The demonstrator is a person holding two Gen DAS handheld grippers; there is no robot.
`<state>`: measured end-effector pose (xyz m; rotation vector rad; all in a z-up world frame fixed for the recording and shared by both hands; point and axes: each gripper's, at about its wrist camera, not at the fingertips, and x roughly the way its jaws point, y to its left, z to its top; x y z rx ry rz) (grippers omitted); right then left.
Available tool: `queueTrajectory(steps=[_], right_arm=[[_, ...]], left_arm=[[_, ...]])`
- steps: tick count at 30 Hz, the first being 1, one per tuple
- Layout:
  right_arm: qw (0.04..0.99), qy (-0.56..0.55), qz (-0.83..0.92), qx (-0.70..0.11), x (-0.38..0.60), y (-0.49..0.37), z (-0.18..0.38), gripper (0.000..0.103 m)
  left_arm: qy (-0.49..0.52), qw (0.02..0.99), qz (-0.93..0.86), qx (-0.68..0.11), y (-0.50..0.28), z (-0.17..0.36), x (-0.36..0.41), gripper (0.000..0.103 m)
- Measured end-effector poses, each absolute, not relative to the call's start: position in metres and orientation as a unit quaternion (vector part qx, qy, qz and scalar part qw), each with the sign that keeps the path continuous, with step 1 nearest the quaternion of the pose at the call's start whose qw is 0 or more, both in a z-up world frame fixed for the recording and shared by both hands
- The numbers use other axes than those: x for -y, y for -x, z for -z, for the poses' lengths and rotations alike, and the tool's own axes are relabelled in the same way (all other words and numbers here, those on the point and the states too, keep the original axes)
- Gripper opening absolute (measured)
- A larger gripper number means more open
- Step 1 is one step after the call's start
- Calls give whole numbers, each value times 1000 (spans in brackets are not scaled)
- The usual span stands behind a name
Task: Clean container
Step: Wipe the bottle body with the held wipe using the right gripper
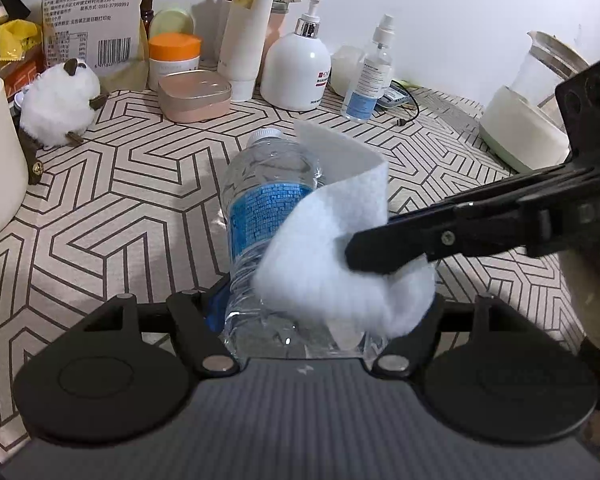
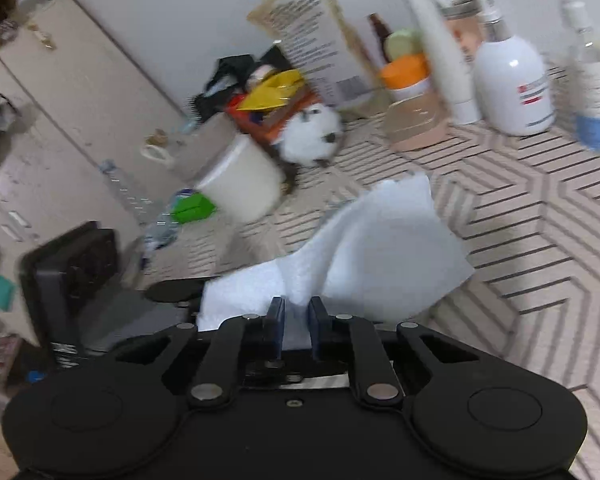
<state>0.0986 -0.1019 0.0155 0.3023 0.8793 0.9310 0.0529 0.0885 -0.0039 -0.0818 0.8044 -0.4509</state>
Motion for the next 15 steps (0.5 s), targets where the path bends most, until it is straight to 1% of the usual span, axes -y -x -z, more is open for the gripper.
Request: queueTrajectory(steps=[3, 5, 10, 12, 14, 15], right_arm=[[793, -134, -436, -404, 98, -95, -18, 24], [797, -125, -436, -399, 94, -91, -20, 29], [807, -94, -433, -391, 91, -85, -24, 29], [801, -110, -435, -395, 98, -92, -18, 34], [787, -156, -432, -412, 110, -107, -5, 36], [779, -177, -432, -419, 115, -113, 2, 44]], left_arm=[[36, 896, 214, -387, -52, 4, -88, 70], [35, 896, 214, -386, -52, 4, -88, 70], [44, 898, 212, -383, -49, 4, -86, 70], [50, 897, 215, -384, -51, 4, -89, 69], [53, 896, 216, -385, -51, 4, -89, 69], [53, 896, 216, -385, -51, 4, -89, 69]])
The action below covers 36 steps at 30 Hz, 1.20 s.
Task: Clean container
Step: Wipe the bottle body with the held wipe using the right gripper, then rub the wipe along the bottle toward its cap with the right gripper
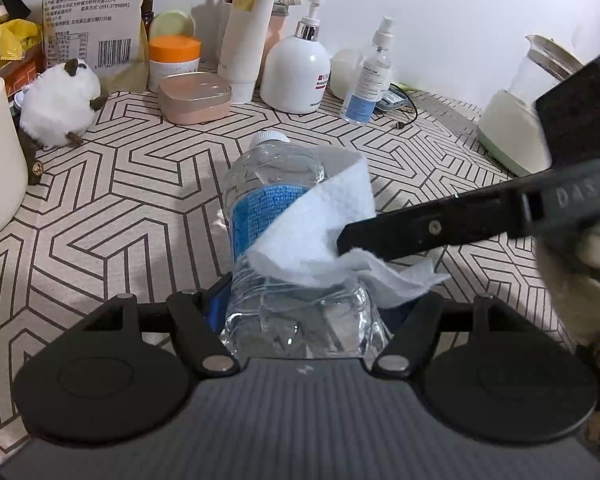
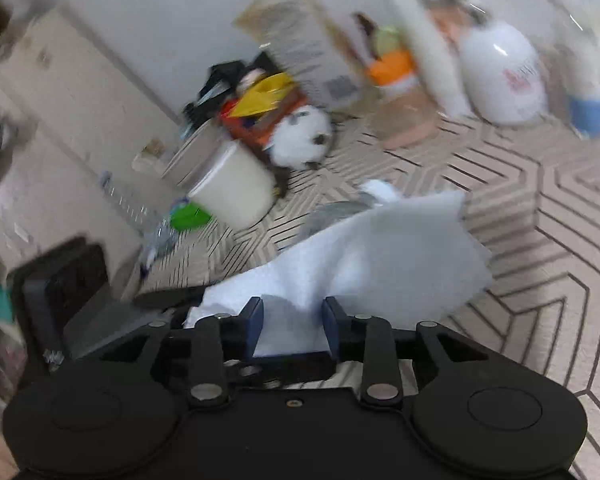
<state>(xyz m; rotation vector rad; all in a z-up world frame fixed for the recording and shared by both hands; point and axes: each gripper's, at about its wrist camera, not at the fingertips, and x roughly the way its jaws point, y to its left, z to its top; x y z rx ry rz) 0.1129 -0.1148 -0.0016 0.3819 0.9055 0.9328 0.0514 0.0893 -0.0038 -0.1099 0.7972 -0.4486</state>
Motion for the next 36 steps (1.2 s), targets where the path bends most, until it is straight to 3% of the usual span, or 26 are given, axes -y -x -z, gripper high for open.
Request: queueTrajectory(steps=[2, 4, 9, 10, 14, 27, 30, 34, 35, 36], right_arm=[[769, -207, -426, -430, 123, -122, 12, 45], [764, -227, -418, -437, 128, -128, 20, 59], [741, -262, -426, -447, 122, -131, 29, 60], [733, -269, -433, -451, 118, -130, 30, 65], [749, -233, -430, -447, 105, -117, 17, 65], [813, -109, -439, -366, 84, -77, -23, 38], [803, -146, -447, -365, 89, -84, -19, 31], [791, -185, -457, -363, 88, -92, -14, 30], [787, -198, -455, -366, 88, -96, -11, 28], [783, -211, -454, -369, 87, -100, -7, 18]], left_arm=[[51, 896, 216, -384, -51, 4, -89, 69], [51, 896, 216, -384, -52, 4, -89, 69], [51, 896, 216, -384, -52, 4, -88, 70], [50, 896, 216, -384, -52, 3, -87, 70], [46, 897, 213, -384, -52, 4, -86, 70], [43, 896, 219, -383, -53, 5, -90, 72], [44, 896, 222, -383, -53, 5, -90, 74], [51, 894, 227, -383, -54, 4, -91, 75], [51, 894, 228, -383, -54, 4, -91, 75], [52, 894, 231, -381, -53, 3, -91, 75]])
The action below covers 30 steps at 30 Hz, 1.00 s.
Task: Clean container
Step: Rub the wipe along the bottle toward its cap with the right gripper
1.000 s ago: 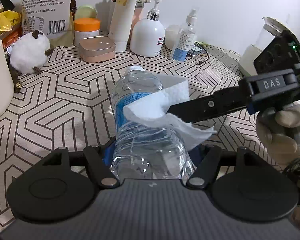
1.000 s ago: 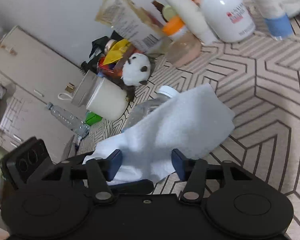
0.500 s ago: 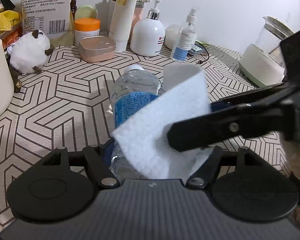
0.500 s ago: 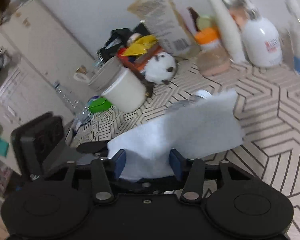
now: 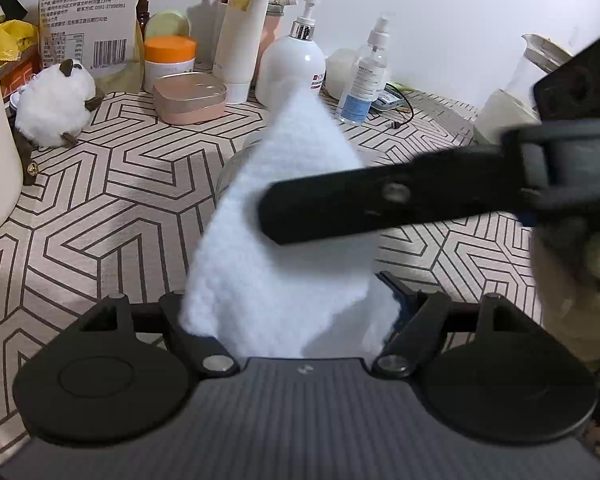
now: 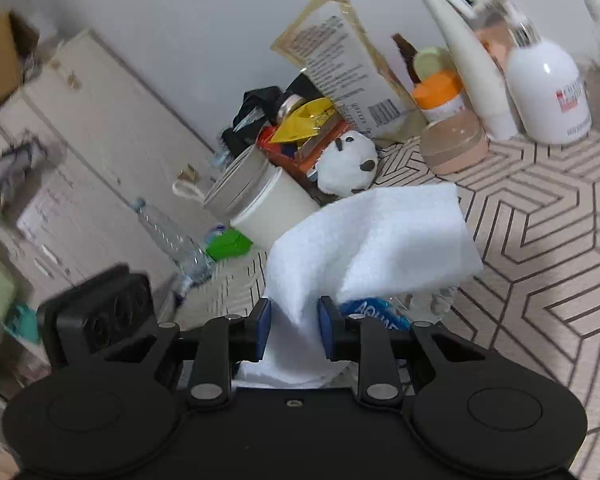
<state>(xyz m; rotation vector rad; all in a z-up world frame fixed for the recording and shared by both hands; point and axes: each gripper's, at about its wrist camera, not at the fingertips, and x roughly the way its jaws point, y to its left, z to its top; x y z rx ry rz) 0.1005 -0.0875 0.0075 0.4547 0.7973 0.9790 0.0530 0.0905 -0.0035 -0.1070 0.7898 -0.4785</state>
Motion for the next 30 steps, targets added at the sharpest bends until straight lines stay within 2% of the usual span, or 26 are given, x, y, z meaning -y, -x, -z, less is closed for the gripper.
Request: queueTrajectory(steps=[1, 4, 7, 12, 18, 21, 22, 24, 30], right_arm=[[783, -215, -449, -373, 85, -103, -5, 5], [790, -230, -428, -374, 88, -112, 1, 2], [800, -241, -406, -370, 98, -115, 1, 1], [830, -199, -380, -356, 101, -104, -12, 1], [877, -113, -339, -322, 100, -89, -30, 2], [879, -96, -329, -332, 104, -86, -32, 2], [879, -84, -328, -335, 103, -84, -33, 7], [862, -85, -358, -349, 99, -83, -32, 10], [822, -89, -432, -361, 84, -75, -31, 11]], left_arm=[[52, 894, 235, -379, -52, 3, -90, 75], [55, 889, 255, -377, -50, 1, -88, 75], [58, 882, 265, -386, -51, 3, -85, 76], [32, 884, 266, -384, -51, 6, -77, 76], [36, 884, 269, -381, -52, 5, -79, 69], [40, 887, 267, -375, -54, 3, -82, 68], [42, 888, 266, -373, -54, 2, -84, 68], [45, 888, 264, -373, -55, 2, -85, 68], [37, 892, 260, -368, -48, 1, -83, 67]])
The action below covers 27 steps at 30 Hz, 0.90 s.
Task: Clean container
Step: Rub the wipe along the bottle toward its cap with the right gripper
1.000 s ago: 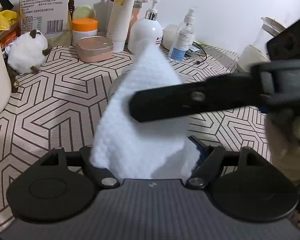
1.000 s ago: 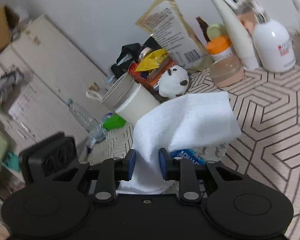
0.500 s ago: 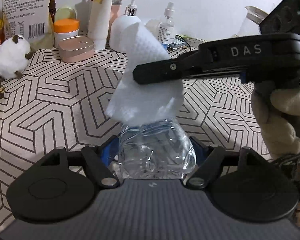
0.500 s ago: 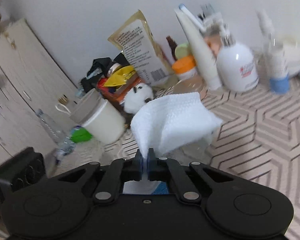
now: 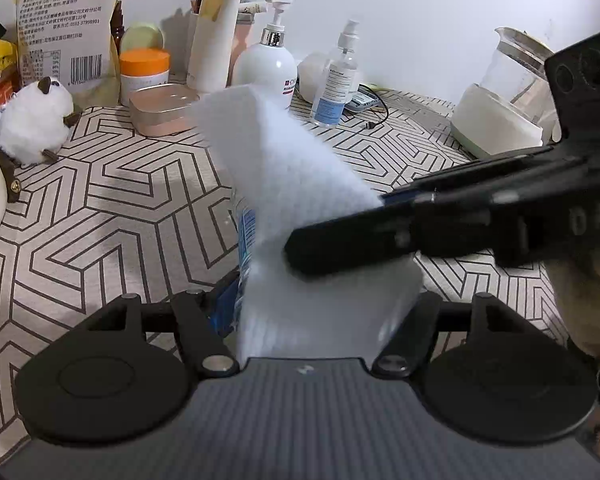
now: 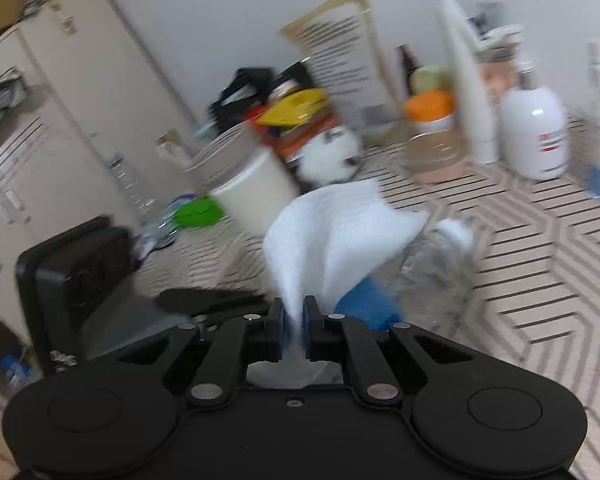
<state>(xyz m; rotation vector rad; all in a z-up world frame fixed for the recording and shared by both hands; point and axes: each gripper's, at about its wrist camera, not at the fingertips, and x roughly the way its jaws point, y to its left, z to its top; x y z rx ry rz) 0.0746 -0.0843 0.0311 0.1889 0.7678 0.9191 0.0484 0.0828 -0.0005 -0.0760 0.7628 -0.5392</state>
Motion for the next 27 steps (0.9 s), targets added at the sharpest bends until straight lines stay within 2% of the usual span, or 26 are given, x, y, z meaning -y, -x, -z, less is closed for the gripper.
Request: queueTrajectory(steps=[9, 11, 15, 17, 19, 23, 24, 25, 27], right_arm=[[863, -28, -360, -354, 95, -69, -37, 10], [884, -3, -314, -347, 97, -72, -37, 17], [892, 3, -295, -342, 105, -76, -37, 17], [887, -10, -316, -337, 107, -77, -40, 25], [878, -31, -338, -337, 111, -77, -42, 48], [871, -75, -352, -335, 118, -80, -45, 56], [873, -85, -344, -335, 121, -82, -45, 63], [878, -93, -332, -332, 123, -82, -45, 66], [888, -107, -311, -321, 130, -86, -42, 65]], left_arm=[[45, 890, 262, -371, -49, 1, -85, 68], [45, 890, 262, -371, -48, 2, -85, 68], [44, 889, 262, -372, -49, 2, -85, 69], [43, 889, 262, -372, -49, 3, -84, 69], [44, 889, 262, -373, -50, 3, -84, 69], [45, 889, 262, -374, -50, 3, -84, 69], [45, 889, 262, -374, -50, 3, -84, 69], [45, 888, 262, -374, -50, 3, -84, 69], [45, 888, 262, -375, -50, 3, -84, 69]])
